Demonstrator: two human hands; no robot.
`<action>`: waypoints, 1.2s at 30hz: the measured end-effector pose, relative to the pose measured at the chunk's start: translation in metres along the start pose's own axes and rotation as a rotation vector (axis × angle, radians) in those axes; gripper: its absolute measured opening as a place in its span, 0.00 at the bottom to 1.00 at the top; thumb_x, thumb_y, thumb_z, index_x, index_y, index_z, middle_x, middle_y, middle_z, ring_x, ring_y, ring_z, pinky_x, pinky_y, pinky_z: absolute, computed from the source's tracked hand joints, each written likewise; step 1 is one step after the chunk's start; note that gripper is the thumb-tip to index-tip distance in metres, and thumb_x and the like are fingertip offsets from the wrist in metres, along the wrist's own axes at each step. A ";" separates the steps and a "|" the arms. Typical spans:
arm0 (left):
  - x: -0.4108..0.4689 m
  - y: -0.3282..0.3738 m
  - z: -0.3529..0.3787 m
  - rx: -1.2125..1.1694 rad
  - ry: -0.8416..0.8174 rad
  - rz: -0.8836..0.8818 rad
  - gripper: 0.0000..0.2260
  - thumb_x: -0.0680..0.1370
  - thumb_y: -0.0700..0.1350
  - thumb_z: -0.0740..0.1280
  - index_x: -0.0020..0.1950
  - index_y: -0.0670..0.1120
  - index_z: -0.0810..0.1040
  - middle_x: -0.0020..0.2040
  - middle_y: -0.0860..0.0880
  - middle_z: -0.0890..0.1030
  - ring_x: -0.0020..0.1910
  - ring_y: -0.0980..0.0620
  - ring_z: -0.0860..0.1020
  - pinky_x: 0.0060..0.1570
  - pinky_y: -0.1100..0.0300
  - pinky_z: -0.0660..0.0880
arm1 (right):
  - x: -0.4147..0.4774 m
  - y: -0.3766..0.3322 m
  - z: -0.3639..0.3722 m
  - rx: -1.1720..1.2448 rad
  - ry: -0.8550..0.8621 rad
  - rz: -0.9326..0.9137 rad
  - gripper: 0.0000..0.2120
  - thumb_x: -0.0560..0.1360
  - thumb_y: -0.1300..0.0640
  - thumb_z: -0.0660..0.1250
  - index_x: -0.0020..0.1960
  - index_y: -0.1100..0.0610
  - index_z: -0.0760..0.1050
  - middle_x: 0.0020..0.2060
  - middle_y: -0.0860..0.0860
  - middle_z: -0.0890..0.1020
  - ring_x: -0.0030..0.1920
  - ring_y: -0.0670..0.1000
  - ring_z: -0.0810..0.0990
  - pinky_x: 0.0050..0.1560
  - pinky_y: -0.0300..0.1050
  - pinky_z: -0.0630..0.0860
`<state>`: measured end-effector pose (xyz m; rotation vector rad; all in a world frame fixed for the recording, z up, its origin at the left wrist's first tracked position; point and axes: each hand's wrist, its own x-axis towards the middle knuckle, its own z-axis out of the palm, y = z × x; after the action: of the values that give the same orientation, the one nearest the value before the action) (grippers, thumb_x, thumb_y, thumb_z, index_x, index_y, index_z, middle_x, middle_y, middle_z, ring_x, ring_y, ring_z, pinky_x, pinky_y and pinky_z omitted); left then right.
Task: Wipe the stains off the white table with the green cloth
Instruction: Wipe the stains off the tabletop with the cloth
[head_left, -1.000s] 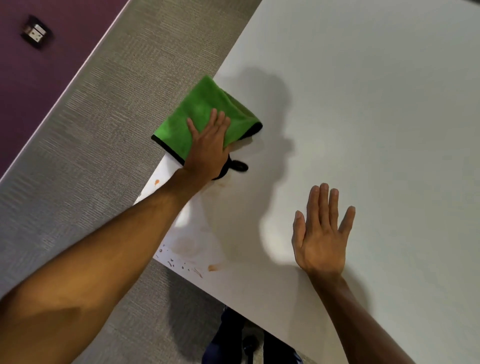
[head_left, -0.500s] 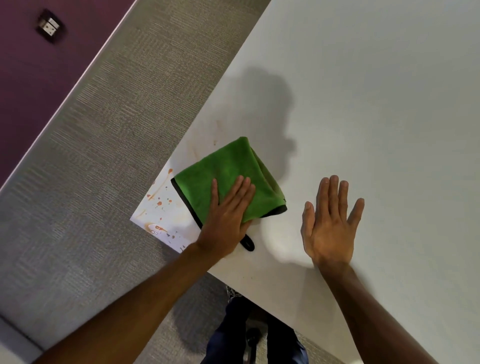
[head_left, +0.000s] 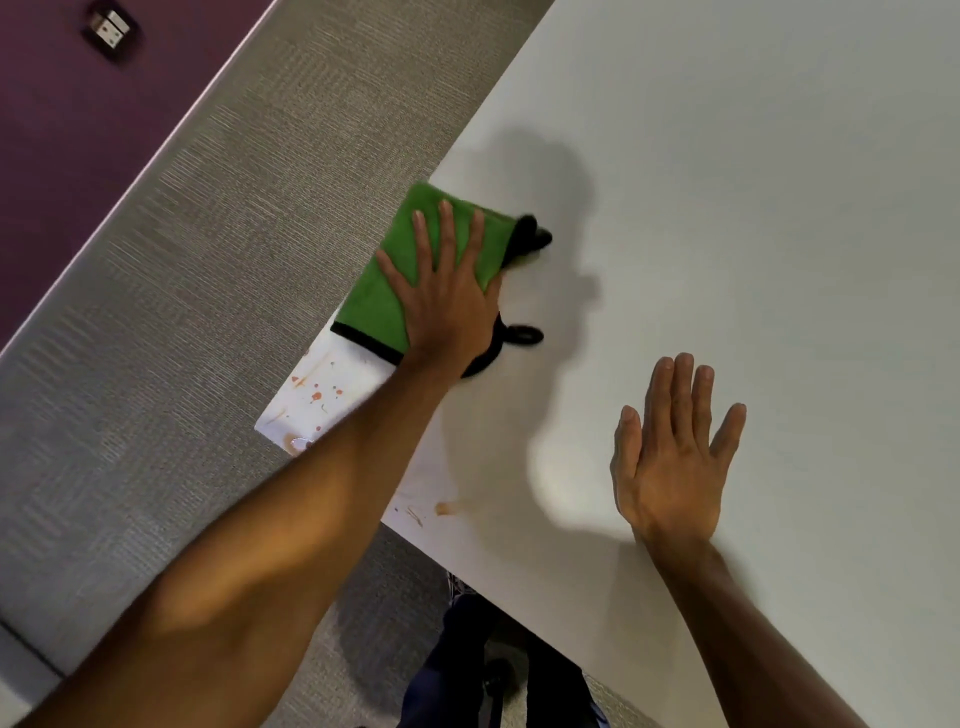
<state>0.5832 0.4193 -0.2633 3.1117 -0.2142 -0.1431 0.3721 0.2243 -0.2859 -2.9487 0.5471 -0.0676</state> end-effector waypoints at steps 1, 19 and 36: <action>0.011 0.001 -0.001 -0.004 -0.008 -0.037 0.29 0.82 0.63 0.48 0.82 0.54 0.50 0.82 0.47 0.51 0.81 0.42 0.49 0.70 0.25 0.48 | 0.000 0.000 0.001 -0.002 0.001 -0.002 0.30 0.86 0.45 0.43 0.84 0.56 0.44 0.84 0.52 0.47 0.84 0.55 0.46 0.80 0.69 0.50; -0.101 -0.034 -0.008 -0.161 -0.038 0.433 0.28 0.82 0.49 0.61 0.78 0.38 0.61 0.78 0.38 0.62 0.78 0.40 0.59 0.77 0.40 0.55 | 0.000 -0.003 -0.004 0.012 -0.035 0.002 0.31 0.86 0.45 0.44 0.84 0.56 0.42 0.84 0.53 0.46 0.84 0.55 0.44 0.80 0.68 0.49; 0.049 -0.020 -0.008 -0.015 0.014 0.040 0.27 0.83 0.48 0.57 0.80 0.40 0.56 0.80 0.39 0.57 0.80 0.41 0.52 0.78 0.41 0.47 | -0.003 0.000 -0.002 0.004 0.011 -0.026 0.30 0.86 0.45 0.43 0.84 0.57 0.45 0.84 0.53 0.49 0.84 0.55 0.45 0.81 0.67 0.47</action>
<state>0.6354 0.4329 -0.2607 3.0900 -0.2736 -0.1222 0.3698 0.2254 -0.2842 -2.9531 0.5097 -0.0885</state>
